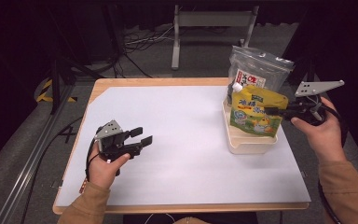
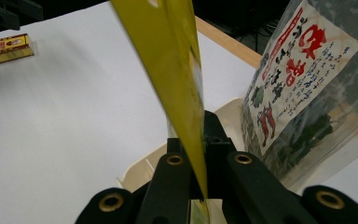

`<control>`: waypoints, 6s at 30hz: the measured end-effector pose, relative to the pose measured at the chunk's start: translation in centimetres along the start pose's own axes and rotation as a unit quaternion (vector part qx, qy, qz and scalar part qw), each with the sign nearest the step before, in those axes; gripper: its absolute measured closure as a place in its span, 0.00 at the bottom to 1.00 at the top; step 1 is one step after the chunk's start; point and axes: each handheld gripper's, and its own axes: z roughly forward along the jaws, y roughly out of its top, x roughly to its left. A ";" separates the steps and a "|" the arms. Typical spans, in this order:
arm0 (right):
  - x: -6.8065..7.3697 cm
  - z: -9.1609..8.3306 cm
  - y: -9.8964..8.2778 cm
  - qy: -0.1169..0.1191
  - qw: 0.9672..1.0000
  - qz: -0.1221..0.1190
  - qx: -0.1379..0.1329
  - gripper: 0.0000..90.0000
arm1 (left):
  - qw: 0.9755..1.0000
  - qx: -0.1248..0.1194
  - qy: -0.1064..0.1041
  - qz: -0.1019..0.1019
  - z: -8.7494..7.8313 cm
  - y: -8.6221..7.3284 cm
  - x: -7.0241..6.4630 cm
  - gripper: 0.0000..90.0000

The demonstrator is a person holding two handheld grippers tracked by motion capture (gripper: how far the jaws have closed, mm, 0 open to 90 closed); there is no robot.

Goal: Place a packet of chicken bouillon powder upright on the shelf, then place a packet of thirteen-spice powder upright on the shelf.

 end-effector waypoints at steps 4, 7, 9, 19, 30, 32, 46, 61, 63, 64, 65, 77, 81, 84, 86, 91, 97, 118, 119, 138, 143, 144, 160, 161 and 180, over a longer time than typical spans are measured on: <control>0.0 0.2 -0.3 0.004 1.000 -0.006 0.004 1.00 | 1.000 0.000 0.000 0.000 0.0 0.0 0.0 0.46; -0.1 0.3 -0.4 0.005 1.000 -0.008 0.007 1.00 | 1.000 0.000 0.000 0.002 0.1 0.0 0.0 0.46; -0.1 0.6 -0.5 0.004 1.000 -0.009 0.011 1.00 | 1.000 0.000 0.000 0.002 0.1 0.0 0.0 0.46; -0.4 1.6 -1.2 0.008 1.000 -0.005 0.011 1.00 | 1.000 0.003 0.002 -0.004 0.0 0.0 0.1 0.46; -0.4 2.5 -1.9 0.007 1.000 -0.005 0.016 1.00 | 1.000 0.019 0.002 -0.013 0.0 0.0 0.2 0.41; -0.5 2.8 -2.2 0.008 1.000 0.002 0.015 1.00 | 1.000 0.021 0.002 -0.013 -0.1 0.0 0.3 0.41; -1.3 3.4 -4.3 0.007 0.999 0.033 0.003 1.00 | 0.999 0.027 0.018 -0.011 -0.6 0.0 0.7 0.37; -1.2 3.1 -4.8 -0.032 0.999 0.037 -0.001 0.78 | 0.998 0.036 0.043 -0.010 -2.1 -0.1 1.4 0.33; -1.2 3.0 -4.8 -0.035 0.999 0.039 -0.002 0.75 | 0.998 0.039 0.050 -0.012 -2.4 -0.1 1.5 0.32; -1.2 2.9 -4.8 -0.038 0.998 0.042 -0.002 0.69 | 0.998 0.041 0.053 -0.012 -2.6 -0.2 1.6 0.32; -1.2 2.9 -4.9 -0.042 0.998 0.041 -0.002 0.65 | 0.997 0.044 0.055 -0.010 -2.7 -0.2 1.7 0.31; 0.4 1.1 -5.3 -0.072 0.996 0.049 -0.009 0.50 | 0.994 0.071 0.080 -0.013 -4.5 -0.9 2.4 0.30; 1.3 0.3 -5.3 -0.076 0.996 0.049 -0.007 0.49 | 0.993 0.077 0.085 -0.010 -5.1 -1.2 2.4 0.30; 1.9 -0.2 -5.4 -0.079 0.996 0.050 -0.008 0.49 | 0.992 0.085 0.089 -0.016 -5.7 -1.4 2.5 0.30; 2.3 -0.5 -5.5 -0.080 0.995 0.050 -0.009 0.49 | 0.991 0.089 0.095 -0.015 -6.0 -1.4 2.6 0.31; 3.0 -1.3 -5.9 -0.087 0.995 0.055 -0.005 0.48 | 0.991 0.090 0.097 -0.013 -6.5 -1.3 2.6 0.30; 4.0 -2.0 -6.2 -0.080 0.995 0.060 -0.008 0.48 | 0.989 0.105 0.106 -0.014 -6.9 -1.4 2.6 0.30; 6.5 0.0 -5.7 -0.045 0.998 0.045 -0.009 0.46 | 0.971 0.178 0.151 -0.048 -8.3 -2.8 3.0 0.29; 6.6 0.2 -5.7 -0.043 0.998 0.044 -0.010 0.45 | 0.970 0.182 0.153 -0.050 -8.3 -3.0 3.0 0.28; 8.2 2.9 -6.4 -0.003 0.999 0.038 -0.020 0.43 | 0.946 0.245 0.196 -0.087 -8.1 -5.1 4.8 0.24; 8.3 3.2 -6.6 0.000 0.999 0.039 -0.020 0.41 | 0.941 0.256 0.199 -0.100 -7.7 -5.7 5.1 0.24; 8.4 3.2 -6.6 0.002 0.999 0.041 -0.021 0.41 | 0.940 0.258 0.197 -0.102 -7.6 -5.8 5.0 0.24; 8.7 4.0 -6.7 0.018 0.999 0.041 -0.022 0.39 | 0.926 0.305 0.196 -0.105 -6.8 -6.9 4.9 0.24; 8.7 4.1 -6.7 0.018 0.999 0.041 -0.022 0.39 | 0.925 0.305 0.199 -0.105 -6.8 -7.0 4.8 0.24; 9.2 5.1 -6.8 0.042 0.998 0.042 -0.022 0.42 | 0.929 0.289 0.203 -0.109 -6.8 -6.6 4.6 0.35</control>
